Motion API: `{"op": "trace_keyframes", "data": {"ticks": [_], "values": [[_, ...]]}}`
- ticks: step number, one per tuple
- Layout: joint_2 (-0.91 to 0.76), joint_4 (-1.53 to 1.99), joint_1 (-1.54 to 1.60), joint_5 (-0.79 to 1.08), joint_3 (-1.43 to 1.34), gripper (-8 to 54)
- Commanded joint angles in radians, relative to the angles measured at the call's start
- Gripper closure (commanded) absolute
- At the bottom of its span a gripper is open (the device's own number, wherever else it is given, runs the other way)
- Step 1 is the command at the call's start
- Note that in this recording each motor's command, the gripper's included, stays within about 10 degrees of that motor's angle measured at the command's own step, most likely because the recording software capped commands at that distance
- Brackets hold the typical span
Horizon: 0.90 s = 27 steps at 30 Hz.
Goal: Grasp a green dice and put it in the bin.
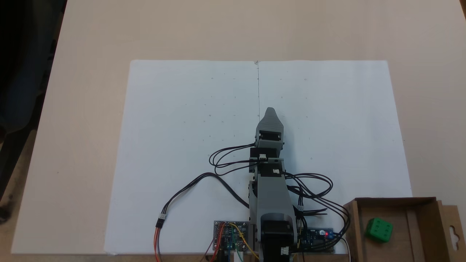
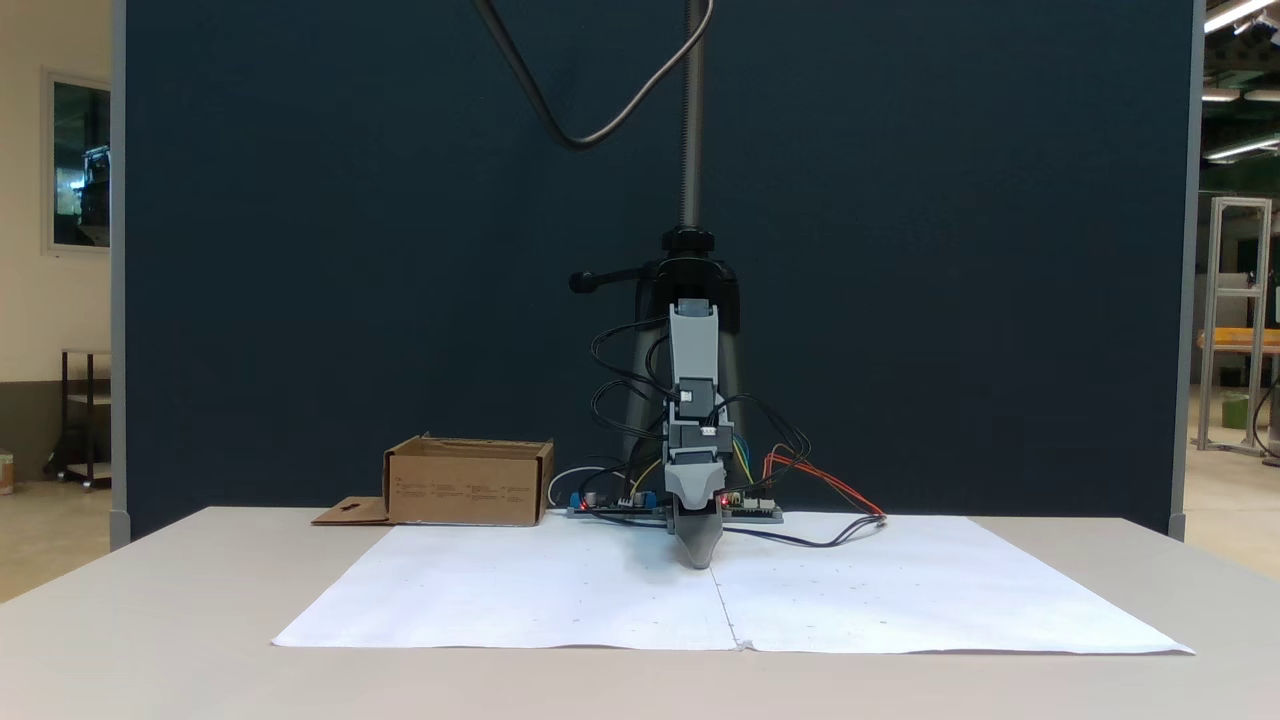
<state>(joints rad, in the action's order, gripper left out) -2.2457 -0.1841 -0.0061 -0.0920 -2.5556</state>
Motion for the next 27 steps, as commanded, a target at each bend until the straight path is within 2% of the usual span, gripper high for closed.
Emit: {"op": "trace_keyframes", "data": {"ticks": [1, 18, 27], "values": [[-0.072, -0.165, -0.018, 0.043, -0.012, 2.1], [-0.118, -0.670, -0.017, 0.101, -0.273, 1.8], [-0.121, -0.670, -0.015, 0.103, -0.273, 0.7]]}}
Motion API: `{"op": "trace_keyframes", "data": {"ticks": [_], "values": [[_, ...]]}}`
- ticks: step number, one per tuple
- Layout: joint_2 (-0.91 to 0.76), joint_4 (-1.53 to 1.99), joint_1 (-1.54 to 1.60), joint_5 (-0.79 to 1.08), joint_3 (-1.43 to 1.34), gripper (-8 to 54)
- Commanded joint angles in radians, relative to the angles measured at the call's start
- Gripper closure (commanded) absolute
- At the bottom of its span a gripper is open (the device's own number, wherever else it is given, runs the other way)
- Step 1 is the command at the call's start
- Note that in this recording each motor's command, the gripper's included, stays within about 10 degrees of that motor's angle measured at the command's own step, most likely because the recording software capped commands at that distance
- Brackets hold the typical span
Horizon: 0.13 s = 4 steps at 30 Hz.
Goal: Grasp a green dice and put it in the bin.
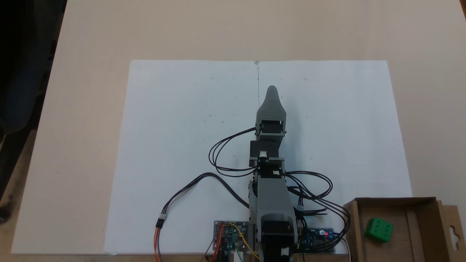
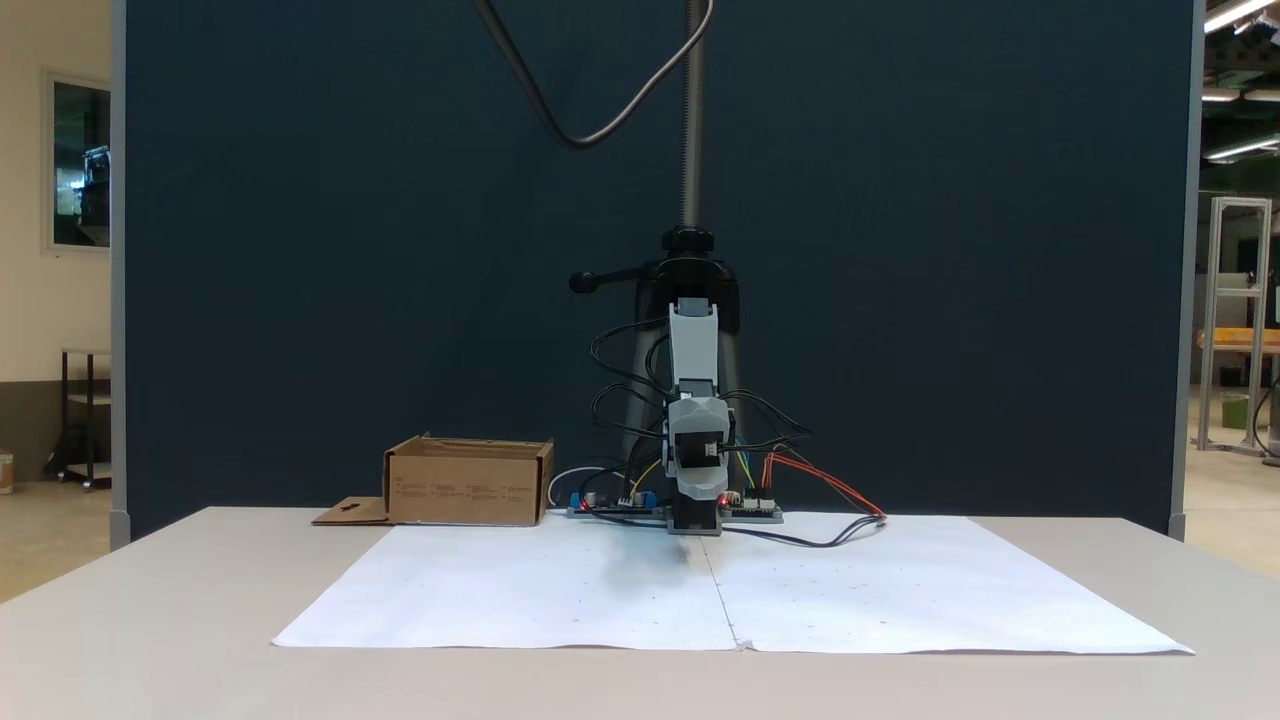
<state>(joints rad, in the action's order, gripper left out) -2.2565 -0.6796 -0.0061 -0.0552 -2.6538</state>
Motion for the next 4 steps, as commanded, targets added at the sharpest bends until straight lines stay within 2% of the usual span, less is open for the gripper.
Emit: {"op": "trace_keyframes", "data": {"ticks": [1, 4], "values": [[-0.110, -0.175, -0.015, 0.067, -0.175, 0.7], [-0.110, -0.175, -0.015, 0.067, -0.175, 0.6]]}}
